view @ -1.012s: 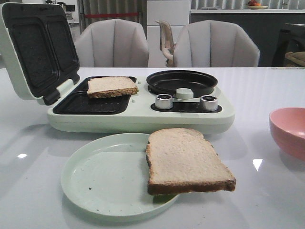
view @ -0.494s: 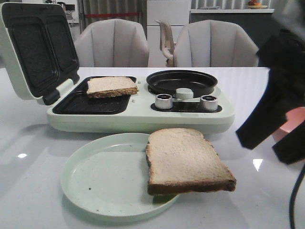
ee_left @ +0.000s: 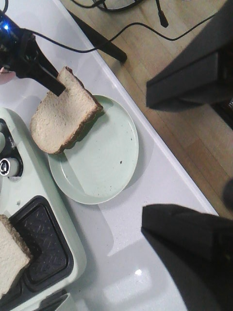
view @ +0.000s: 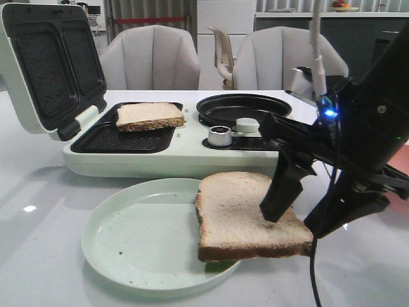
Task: Make breakfast with bread and shrimp
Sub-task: 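Grasp the remaining bread slice on the plate with the right gripper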
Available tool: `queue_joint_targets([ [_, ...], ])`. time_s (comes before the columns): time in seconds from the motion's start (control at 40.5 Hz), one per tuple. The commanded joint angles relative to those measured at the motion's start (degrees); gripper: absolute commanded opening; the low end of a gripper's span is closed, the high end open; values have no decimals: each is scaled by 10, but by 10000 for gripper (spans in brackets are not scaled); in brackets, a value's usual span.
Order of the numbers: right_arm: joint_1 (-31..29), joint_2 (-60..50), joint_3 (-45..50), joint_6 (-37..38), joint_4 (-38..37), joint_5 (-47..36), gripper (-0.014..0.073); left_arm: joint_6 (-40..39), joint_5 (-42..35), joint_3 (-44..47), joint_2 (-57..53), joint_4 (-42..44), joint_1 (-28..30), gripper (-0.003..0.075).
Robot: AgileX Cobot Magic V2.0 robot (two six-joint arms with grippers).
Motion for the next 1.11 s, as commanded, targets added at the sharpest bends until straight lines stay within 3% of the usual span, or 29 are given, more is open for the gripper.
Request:
queue_joint_targets([
  [0.0,0,3,-37,-9,15,5,465,-1,-40,-16,1,3,-4,475],
  [0.395,0,41,-76,-16,14,24,467,-1,-40,-16,1,3,-4,475],
  [0.716,0,40,-76,-22,14,36,196,-1,-40,-16,1,6,-4,475],
  [1.086,0,-39,-76,-29,6,55,32,-1,-40,-16,1,6,-4,475],
])
